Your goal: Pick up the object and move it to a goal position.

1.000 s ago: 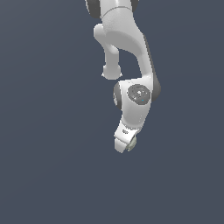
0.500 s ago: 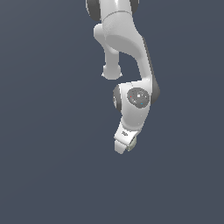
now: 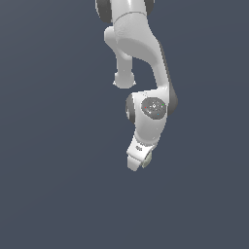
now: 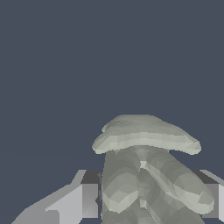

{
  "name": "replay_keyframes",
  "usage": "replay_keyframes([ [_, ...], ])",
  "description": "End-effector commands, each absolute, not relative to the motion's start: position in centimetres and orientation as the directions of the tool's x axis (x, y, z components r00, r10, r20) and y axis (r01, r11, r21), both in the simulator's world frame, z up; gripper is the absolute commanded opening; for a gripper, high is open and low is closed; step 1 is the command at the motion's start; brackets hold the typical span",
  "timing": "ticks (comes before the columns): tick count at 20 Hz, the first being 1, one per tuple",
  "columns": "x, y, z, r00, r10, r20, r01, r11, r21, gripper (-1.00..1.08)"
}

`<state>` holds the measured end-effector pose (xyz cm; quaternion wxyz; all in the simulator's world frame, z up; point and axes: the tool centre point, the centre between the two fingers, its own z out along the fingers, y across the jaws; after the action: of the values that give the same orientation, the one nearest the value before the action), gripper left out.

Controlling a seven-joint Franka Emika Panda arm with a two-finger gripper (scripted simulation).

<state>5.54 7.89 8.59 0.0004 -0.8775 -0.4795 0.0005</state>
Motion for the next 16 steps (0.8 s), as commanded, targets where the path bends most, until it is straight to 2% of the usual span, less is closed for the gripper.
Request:
replay_keyframes([
  [1, 5.6, 7.8, 9.1, 0.540, 0.842, 0.000, 0.842, -0.540, 0.000, -1.00],
  [16, 7.0, 7.2, 17.7, 0.540, 0.842, 0.001, 0.842, -0.540, -0.001, -1.00],
])
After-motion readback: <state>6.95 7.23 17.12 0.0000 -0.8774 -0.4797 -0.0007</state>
